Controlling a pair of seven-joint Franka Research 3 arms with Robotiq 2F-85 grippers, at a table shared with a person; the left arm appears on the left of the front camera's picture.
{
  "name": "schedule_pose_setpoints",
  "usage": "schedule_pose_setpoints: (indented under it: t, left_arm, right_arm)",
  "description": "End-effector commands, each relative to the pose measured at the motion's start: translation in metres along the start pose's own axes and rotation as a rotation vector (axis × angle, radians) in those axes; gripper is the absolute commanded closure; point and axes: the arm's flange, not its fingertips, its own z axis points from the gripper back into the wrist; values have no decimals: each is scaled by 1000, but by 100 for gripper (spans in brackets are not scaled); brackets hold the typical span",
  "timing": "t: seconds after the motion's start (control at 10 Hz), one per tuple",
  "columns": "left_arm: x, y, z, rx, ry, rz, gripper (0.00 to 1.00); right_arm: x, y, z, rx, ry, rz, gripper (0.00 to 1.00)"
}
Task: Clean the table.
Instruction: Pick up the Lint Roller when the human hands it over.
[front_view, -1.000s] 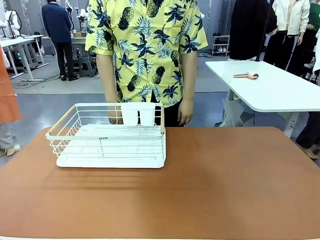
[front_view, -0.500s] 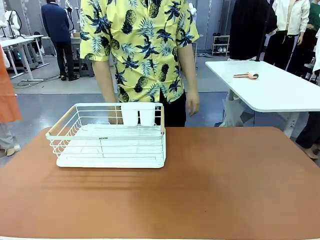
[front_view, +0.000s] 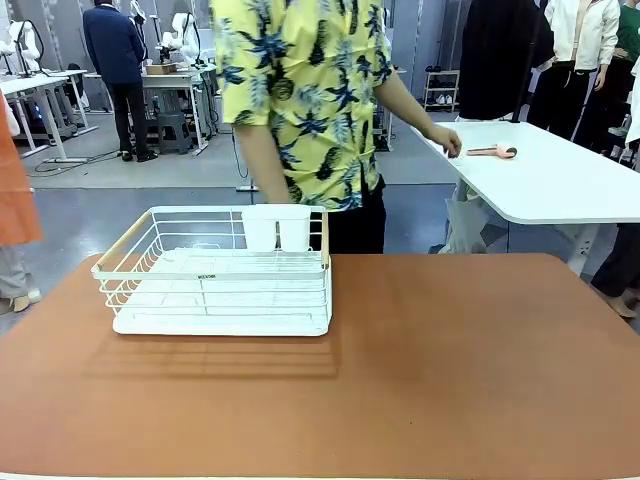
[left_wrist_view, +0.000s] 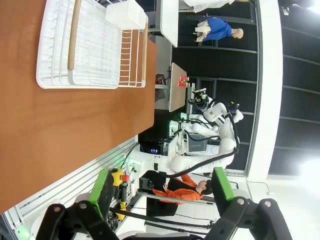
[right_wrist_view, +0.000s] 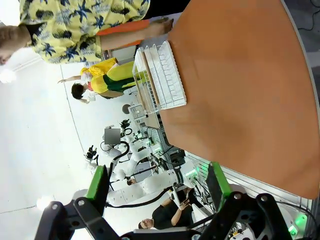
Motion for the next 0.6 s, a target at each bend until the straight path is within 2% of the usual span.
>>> schedule_pose_setpoints:
  t: [0.0,0.5]
  left_arm:
    - [-1,-1,1,0,-3,-2,0]
    - [-1,-1,1,0,-3,-2,0]
  right_arm:
    - [0,2,0,-2,0,3,0]
    - [0,2,0,-2,0,3,0]
